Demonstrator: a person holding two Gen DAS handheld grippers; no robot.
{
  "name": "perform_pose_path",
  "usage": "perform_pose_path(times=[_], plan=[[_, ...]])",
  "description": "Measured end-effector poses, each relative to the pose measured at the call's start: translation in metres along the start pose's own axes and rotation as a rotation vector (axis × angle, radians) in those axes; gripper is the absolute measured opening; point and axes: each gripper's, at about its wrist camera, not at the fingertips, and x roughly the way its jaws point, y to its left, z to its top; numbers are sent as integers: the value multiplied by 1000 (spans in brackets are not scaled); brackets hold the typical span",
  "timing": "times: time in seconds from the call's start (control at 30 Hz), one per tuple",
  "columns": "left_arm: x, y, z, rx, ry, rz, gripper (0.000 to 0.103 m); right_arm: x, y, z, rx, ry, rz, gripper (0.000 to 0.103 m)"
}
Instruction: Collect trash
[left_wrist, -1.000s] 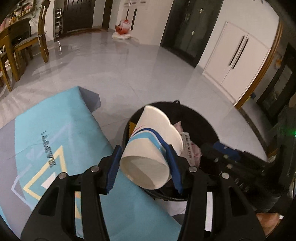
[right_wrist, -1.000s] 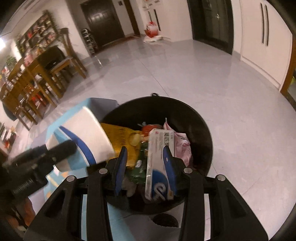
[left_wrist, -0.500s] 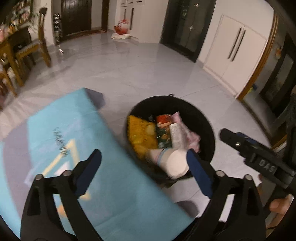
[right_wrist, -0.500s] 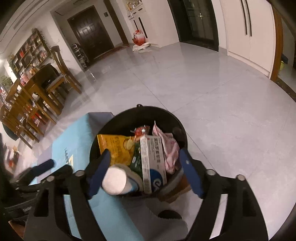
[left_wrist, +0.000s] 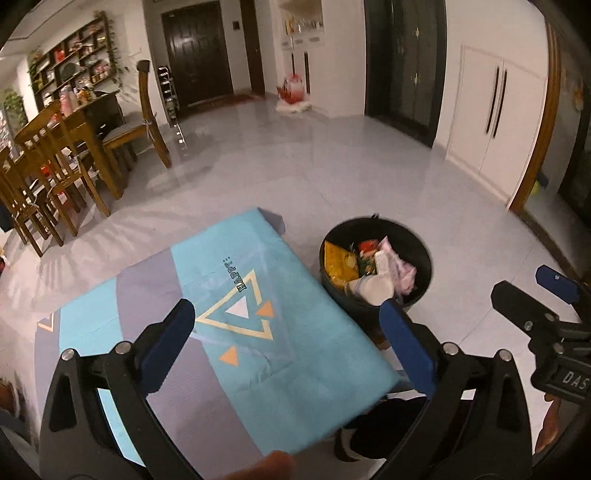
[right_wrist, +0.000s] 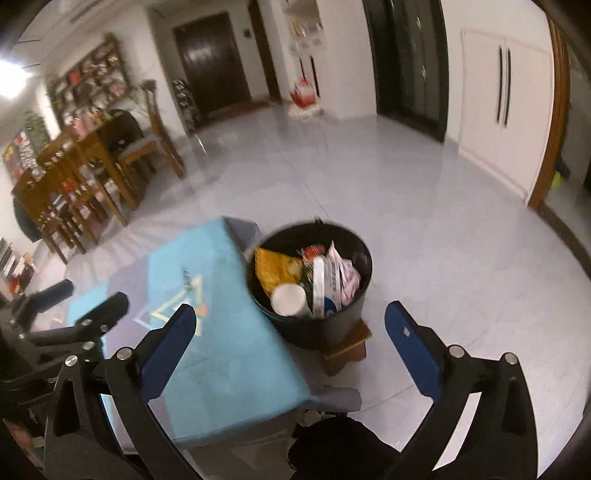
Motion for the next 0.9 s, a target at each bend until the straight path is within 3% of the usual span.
perform_pose_path(times=[0.13, 0.27, 0.47, 0.9], plan=[[-37, 9, -10, -36, -51, 24, 100, -32, 5, -8, -21, -52, -7, 100], [-51, 13, -25, -43, -50, 23, 100, -36, 6, -21, -23, -38, -33, 100], [-53, 15, -39, -57, -37, 35, 100, -32, 12, -34, -25, -3, -46, 100], [-52, 15, -45, -63, -7, 31, 100, -34, 21, -36, -44, -14, -33, 100]])
